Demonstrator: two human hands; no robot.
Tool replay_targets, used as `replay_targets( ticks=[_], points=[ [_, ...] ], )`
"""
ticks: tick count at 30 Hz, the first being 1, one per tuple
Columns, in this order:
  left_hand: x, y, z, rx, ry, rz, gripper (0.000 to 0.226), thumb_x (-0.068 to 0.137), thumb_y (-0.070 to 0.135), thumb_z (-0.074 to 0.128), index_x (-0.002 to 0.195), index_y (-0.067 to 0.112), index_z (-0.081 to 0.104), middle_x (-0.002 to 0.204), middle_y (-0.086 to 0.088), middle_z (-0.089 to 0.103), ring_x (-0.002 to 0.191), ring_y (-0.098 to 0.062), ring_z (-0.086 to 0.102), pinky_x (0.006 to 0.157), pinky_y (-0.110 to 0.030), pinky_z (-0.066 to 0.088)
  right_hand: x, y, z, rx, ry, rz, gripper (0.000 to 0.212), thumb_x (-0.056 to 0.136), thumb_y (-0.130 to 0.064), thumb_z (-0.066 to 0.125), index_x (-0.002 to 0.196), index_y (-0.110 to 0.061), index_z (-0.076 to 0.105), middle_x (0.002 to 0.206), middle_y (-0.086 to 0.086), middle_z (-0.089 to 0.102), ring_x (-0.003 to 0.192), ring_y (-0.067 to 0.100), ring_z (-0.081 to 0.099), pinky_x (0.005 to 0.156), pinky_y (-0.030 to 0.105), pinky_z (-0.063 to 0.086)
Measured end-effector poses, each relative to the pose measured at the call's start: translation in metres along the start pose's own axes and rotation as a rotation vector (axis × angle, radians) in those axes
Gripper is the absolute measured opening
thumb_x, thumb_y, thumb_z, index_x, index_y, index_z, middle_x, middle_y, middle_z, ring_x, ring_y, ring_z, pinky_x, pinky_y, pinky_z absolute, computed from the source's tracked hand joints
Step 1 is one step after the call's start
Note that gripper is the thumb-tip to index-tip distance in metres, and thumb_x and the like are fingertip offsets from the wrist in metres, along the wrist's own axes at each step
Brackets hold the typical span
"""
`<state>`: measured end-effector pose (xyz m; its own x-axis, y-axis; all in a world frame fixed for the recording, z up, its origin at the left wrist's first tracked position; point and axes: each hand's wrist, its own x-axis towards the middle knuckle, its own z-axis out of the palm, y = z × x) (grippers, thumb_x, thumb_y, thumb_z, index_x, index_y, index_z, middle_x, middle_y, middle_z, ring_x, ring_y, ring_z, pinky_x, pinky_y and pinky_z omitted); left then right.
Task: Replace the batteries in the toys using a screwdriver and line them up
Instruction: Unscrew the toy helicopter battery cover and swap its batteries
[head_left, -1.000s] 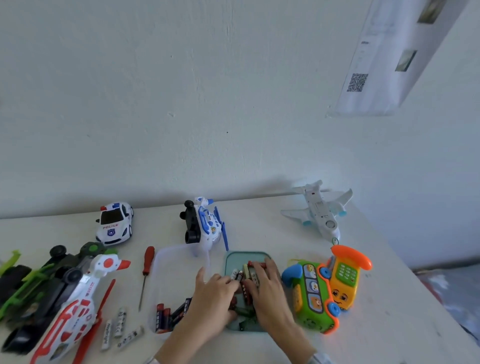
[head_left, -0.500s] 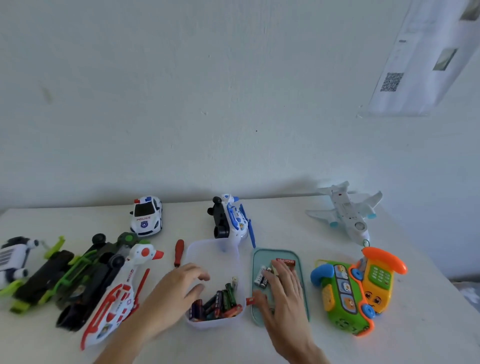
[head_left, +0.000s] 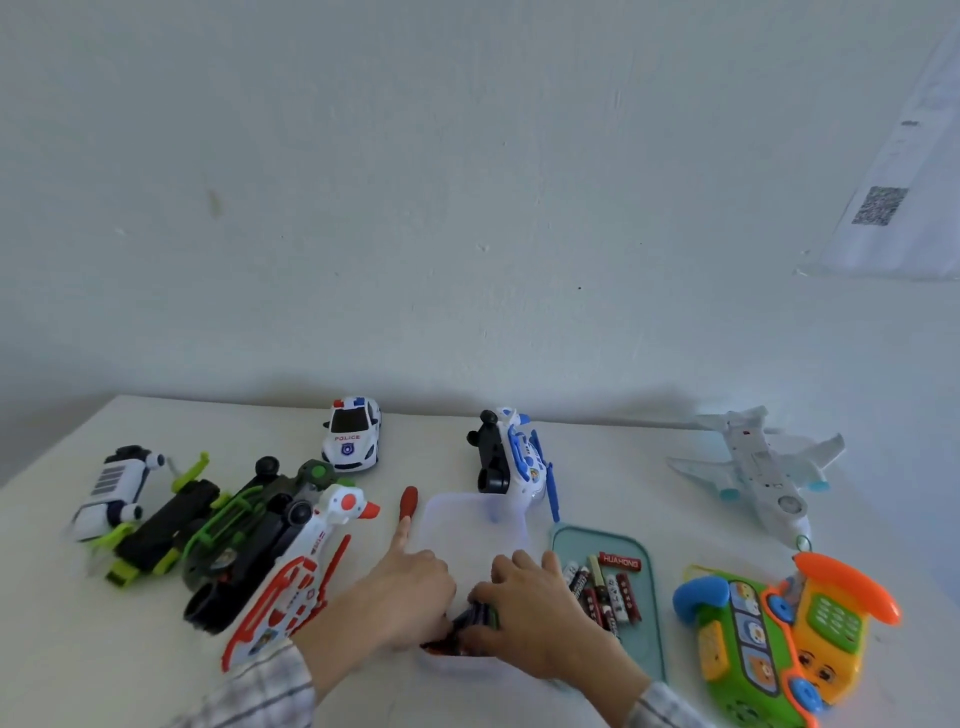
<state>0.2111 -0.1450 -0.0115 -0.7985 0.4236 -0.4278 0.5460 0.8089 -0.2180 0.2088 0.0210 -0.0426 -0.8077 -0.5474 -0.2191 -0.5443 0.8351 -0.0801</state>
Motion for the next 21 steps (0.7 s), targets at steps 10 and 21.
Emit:
replay_targets(
  ticks=[10,21],
  points=[
    [0.005,0.0,0.019,-0.003,0.233,0.08,0.027,0.095,0.028,0.032,0.074,0.017,0.044,0.073,0.001,0.043,0.095,-0.023,0.052,0.109,-0.066,-0.014,0.005,0.0,0.005,0.08,0.046,-0.022,0.061,0.075,-0.075,0.034,0.093,-0.023,0.062,0.084,-0.001,0.044,0.086,0.018,0.032,0.074,0.036,0.026],
    [0.007,-0.005,0.026,-0.083,0.316,0.096,0.036,0.09,0.032,0.027,0.072,0.017,0.054,0.064,0.001,0.055,0.084,-0.017,0.05,0.116,-0.052,-0.002,0.004,0.003,0.013,0.286,0.233,-0.099,0.036,0.079,-0.04,0.055,0.053,-0.017,0.045,0.048,0.0,0.037,0.068,0.018,0.032,0.061,0.01,0.017]
  ],
)
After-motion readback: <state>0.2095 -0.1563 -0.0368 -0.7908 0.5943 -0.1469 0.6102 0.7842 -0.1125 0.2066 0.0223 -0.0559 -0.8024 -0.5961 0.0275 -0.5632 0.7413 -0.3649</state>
